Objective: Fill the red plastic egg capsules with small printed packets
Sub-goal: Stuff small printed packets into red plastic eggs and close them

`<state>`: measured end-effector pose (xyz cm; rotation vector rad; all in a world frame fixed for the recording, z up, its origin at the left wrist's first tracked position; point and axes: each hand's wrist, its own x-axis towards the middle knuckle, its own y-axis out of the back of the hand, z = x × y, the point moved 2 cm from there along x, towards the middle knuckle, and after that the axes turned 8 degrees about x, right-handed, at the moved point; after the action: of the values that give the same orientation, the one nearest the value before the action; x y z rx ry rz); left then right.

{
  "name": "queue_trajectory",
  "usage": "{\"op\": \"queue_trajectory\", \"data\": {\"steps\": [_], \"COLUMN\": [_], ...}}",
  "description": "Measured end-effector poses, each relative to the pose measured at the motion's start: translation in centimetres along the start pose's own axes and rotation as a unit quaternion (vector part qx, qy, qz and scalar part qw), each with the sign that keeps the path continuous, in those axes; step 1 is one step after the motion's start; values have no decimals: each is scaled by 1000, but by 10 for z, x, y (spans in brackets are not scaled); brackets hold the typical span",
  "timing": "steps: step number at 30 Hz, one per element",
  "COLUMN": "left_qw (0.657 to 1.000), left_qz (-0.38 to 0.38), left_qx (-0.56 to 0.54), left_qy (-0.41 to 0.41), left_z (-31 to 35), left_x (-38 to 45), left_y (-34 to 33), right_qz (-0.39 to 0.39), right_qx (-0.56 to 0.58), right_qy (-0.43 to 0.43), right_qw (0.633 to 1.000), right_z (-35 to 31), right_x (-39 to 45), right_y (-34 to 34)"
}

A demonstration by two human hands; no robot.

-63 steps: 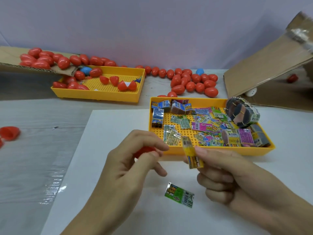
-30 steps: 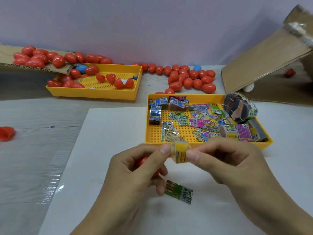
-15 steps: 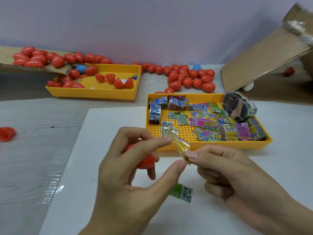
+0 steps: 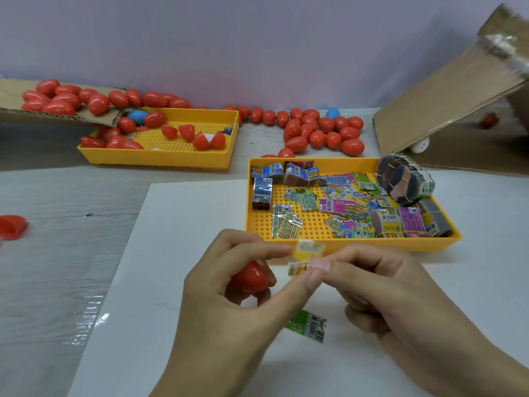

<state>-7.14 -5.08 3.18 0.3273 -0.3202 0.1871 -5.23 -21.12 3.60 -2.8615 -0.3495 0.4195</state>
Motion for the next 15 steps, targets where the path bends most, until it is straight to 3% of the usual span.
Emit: {"op": "queue_trajectory", "data": {"steps": [3,7,15], "left_qw": [998,971,951], "left_qz": [-34,-98,-133], "left_qx": [-16,-128,-200], "left_qy": [56,177,194], "left_z": [-6,-16,-15], "left_x": [1,2,5], "left_y": [0,1,2], "right_qz": [-12,-20,-55], "right_qx": [5,3,-19], "right_qy": [8,23,86], "right_qw": [1000,1000,995], "right_z": [0,0,1], "right_x": [0,1,0], "right_y": [-1,0,-1]}}
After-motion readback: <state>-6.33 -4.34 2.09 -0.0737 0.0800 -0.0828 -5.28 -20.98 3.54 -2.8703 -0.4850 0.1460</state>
